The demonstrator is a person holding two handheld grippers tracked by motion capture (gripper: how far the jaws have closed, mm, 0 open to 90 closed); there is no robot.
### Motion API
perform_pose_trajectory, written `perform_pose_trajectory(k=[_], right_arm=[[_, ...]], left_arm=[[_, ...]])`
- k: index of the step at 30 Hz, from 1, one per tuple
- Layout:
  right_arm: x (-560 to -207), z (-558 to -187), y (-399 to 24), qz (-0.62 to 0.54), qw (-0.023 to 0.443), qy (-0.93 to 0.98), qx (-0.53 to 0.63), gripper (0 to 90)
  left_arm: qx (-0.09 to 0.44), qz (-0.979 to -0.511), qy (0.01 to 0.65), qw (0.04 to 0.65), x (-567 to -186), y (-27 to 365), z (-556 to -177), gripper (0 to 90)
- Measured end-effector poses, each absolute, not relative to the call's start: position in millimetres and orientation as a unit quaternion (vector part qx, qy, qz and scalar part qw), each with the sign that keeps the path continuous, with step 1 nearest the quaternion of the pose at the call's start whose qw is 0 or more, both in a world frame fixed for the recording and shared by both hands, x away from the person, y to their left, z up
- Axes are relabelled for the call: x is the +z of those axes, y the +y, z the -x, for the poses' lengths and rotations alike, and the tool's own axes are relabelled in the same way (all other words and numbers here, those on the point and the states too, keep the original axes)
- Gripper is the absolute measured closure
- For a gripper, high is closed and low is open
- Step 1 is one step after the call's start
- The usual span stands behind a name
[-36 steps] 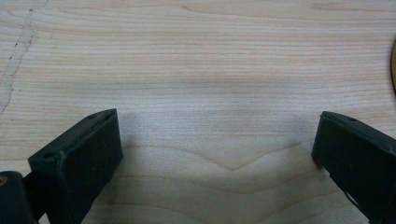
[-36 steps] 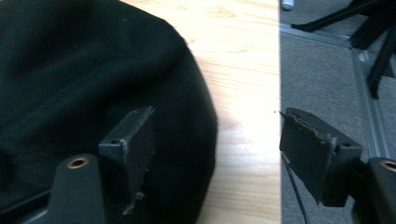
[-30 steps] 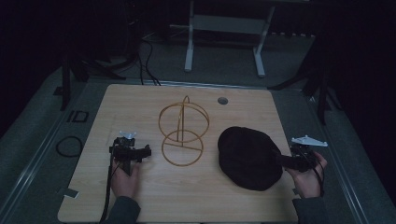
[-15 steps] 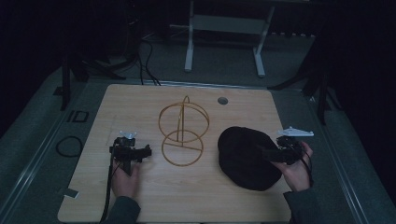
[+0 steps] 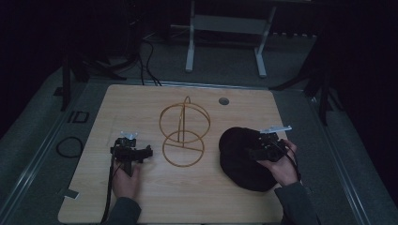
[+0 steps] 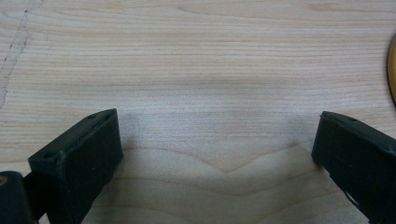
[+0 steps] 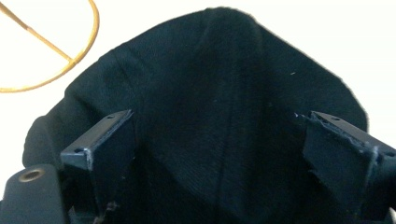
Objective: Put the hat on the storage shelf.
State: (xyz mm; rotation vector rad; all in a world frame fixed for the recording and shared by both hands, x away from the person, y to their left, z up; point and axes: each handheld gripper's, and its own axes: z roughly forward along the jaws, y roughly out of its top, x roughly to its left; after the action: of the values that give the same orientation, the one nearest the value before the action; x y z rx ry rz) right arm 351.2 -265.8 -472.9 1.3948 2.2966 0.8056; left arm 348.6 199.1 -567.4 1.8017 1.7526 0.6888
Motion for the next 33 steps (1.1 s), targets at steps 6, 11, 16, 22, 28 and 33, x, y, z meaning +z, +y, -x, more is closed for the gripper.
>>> perform_pose_trajectory(k=[6, 11, 16, 22, 28, 33], right_arm=[[-480.1, -356.6, -260.1, -0.478, 0.149, 0.824, 0.265, 14.5], [-477.9, -357.4, -259.1, -0.470, 0.149, 0.832, 0.256, 36.5], [-478.7, -360.2, -255.8, -0.460, 0.135, 0.845, 0.236, 53.0], [-478.0, -364.9, -253.8, -0.454, 0.127, 0.858, 0.202, 71.6], [-475.4, -370.5, -251.9, -0.446, 0.113, 0.869, 0.184, 82.9], [-469.5, -371.3, -252.4, -0.443, 0.110, 0.871, 0.185, 84.2]], left_arm=[[0.255, -0.667, 0.649, 0.264, -567.3, 198.7, -348.6, 1.2], [0.255, -0.666, 0.649, 0.265, -567.4, 198.6, -348.6, 1.2], [0.255, -0.667, 0.649, 0.264, -567.3, 198.7, -348.6, 1.2], [0.255, -0.666, 0.649, 0.264, -567.4, 198.6, -348.6, 1.2], [0.255, -0.666, 0.649, 0.265, -567.4, 198.4, -348.8, 1.2], [0.255, -0.666, 0.649, 0.265, -567.5, 198.3, -348.8, 1.2]])
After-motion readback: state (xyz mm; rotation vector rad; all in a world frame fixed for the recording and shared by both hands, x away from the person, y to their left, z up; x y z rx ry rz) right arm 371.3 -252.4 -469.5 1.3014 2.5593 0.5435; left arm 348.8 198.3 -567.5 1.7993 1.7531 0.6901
